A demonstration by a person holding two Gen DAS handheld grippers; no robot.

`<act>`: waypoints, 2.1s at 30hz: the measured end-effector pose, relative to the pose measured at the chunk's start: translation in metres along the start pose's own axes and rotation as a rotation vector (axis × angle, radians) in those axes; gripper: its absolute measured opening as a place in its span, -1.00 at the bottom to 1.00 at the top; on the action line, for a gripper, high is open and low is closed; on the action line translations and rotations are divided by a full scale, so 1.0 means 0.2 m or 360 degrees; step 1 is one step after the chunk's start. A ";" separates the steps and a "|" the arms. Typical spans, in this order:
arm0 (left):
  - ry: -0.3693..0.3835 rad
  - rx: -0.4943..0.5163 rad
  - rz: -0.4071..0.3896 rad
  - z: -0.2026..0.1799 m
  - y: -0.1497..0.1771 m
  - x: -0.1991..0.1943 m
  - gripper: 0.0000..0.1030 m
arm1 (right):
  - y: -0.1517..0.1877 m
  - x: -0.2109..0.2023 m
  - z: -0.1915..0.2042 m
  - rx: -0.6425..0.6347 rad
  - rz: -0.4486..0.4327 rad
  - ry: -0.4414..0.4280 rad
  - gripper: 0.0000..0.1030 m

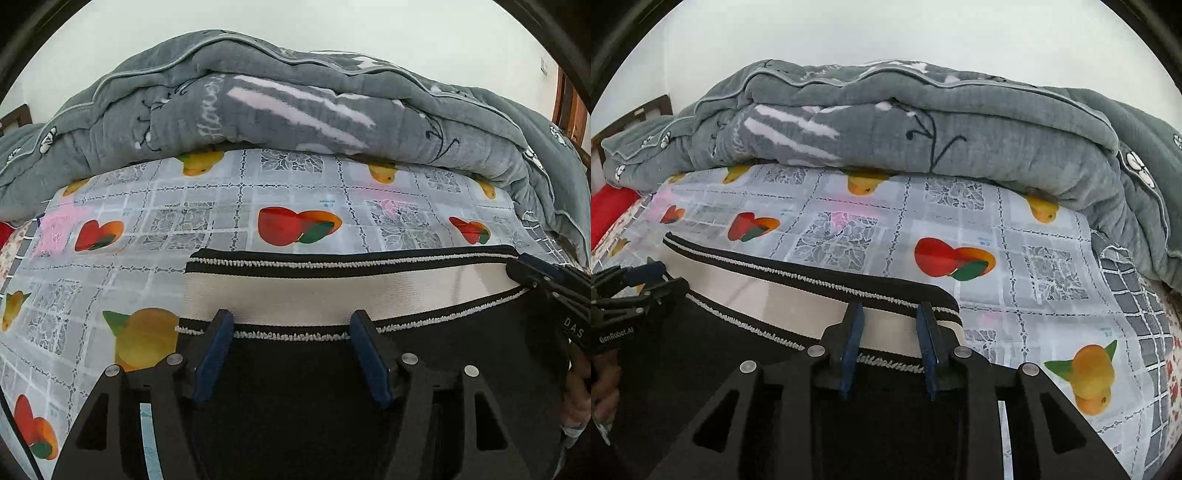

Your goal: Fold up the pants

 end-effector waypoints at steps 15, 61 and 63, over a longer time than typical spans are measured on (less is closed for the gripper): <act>-0.0049 0.0018 -0.0001 -0.01 -0.01 0.02 0.28 | -0.02 0.02 0.00 0.0002 -0.0006 -0.0010 -0.43; -0.0018 0.0269 0.0057 -0.15 0.23 -0.28 0.41 | 0.26 -0.29 -0.01 0.0025 0.0055 -0.0010 -0.22; 0.0040 0.0233 0.0054 -0.17 0.30 -0.34 0.41 | 0.34 -0.38 -0.01 0.0048 0.0018 0.0000 -0.22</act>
Point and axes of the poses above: each gripper's, at about its wrist camera, not at the fingertips, and x roughly the way its jaws point, z to its left, y to its underside, the point moved 3 cm from there along x, roughly the way its jaws point, and after that the axes turned 2 degrees about -y, right-handed, at the moved point
